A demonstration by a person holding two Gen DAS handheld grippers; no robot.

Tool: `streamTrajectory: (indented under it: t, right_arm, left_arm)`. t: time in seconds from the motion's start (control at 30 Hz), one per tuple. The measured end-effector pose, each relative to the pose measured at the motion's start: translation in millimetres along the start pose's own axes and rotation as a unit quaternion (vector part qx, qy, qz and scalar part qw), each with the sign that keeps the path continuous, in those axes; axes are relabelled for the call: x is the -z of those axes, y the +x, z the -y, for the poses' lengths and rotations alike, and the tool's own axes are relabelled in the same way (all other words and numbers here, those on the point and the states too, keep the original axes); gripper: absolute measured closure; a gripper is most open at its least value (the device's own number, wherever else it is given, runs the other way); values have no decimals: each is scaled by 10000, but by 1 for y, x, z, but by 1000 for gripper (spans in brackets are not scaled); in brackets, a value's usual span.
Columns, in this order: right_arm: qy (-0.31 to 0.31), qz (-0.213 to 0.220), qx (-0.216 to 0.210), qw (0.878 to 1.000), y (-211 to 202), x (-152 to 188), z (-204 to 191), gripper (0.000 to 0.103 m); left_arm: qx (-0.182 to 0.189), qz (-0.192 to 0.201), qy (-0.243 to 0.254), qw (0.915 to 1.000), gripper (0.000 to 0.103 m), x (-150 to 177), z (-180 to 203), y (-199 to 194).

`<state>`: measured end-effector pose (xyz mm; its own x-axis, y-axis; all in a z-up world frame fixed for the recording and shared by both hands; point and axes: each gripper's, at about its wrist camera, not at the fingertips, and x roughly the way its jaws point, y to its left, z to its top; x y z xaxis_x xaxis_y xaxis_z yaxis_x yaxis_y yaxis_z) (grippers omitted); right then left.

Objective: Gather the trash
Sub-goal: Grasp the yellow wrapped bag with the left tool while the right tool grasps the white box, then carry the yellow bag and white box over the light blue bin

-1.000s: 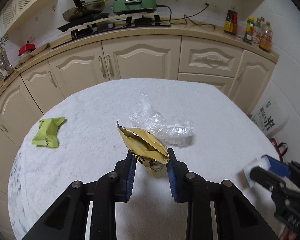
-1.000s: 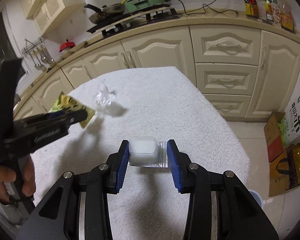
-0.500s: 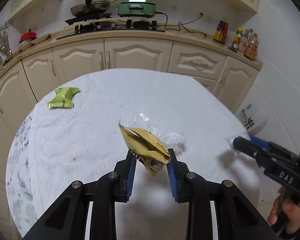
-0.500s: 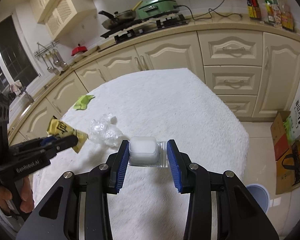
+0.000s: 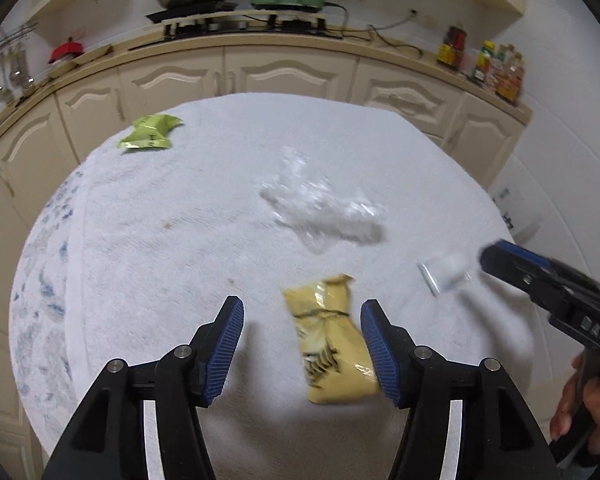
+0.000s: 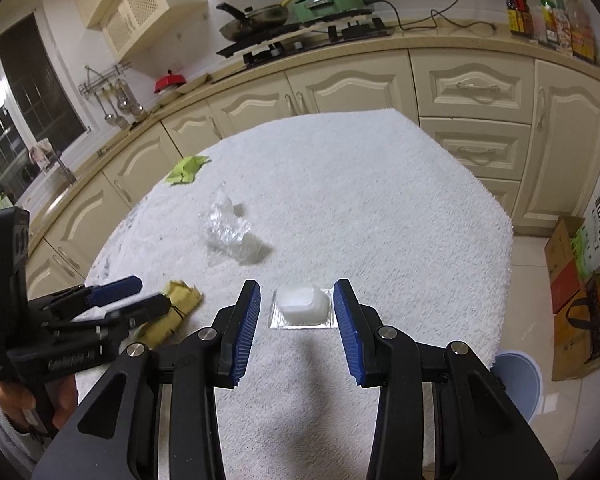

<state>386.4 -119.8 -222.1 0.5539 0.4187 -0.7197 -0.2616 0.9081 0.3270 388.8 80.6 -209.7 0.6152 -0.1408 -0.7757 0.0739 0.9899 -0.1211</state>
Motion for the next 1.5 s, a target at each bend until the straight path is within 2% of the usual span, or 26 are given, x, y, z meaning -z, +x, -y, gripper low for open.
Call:
streamTrajectory:
  t: [0.1,0.13,0.17,0.23,0.3,0.43,0.6,0.63,0.67,0.73,0.77,0.9,1.17,1.37,1.5]
  right_arm:
    - [-62,-86,212,9997,7,3,0,63]
    - [-74,-109,277,9995,9,5,1,63]
    - [-87,-125,327,9993,10,6,1,63]
    - [-120,-212,387,9990,15,8,2,63]
    - [-147,-272,343,9989,19,9,1,63]
    - [-323,-372,408,9980,32,7,-3,57]
    - [-378,-308,422,9979,40,1,-6,56]
    - [-412,-299,409,9979,41,1,-7,57]
    - [-463,-318,428,9975,42,1,-7,64]
    - [-512,-279,405,9975,41,1,-7,67]
    - [-502,-253,323,9979,39,2,-6,74]
    - [-400,-81,250,9989,23,6,5,74]
    - [31,506,428,9978,-38,8,48,74]
    - [545,939,895,9900,-102,20,114,74]
    - [892,1041,1186,9834,-128,32,158,74]
  left_arm:
    - [-11,-44,326,9995,47,10,19,2]
    - [-43,-62,394,9992,51,13,23,4]
    - [-103,-91,467,9988,65,16,27,6]
    - [-265,-50,513,9983,71,18,31,10]
    - [-245,-1,425,9988,76,17,30,8]
    - [-176,81,333,9993,76,13,22,2]
    - [-169,157,348,9991,76,12,16,-5]
    - [-154,162,338,9992,76,12,16,-6]
    - [-141,169,330,9992,76,12,16,-7]
    - [-128,173,358,9991,76,13,21,-10]
    - [-126,191,383,9990,76,12,23,-12]
    - [-14,238,487,9985,76,7,40,-16]
    - [304,296,892,9951,76,-4,102,-13]
    - [745,242,1439,9865,76,-10,181,3]
    - [1058,102,1853,9769,76,-7,243,25]
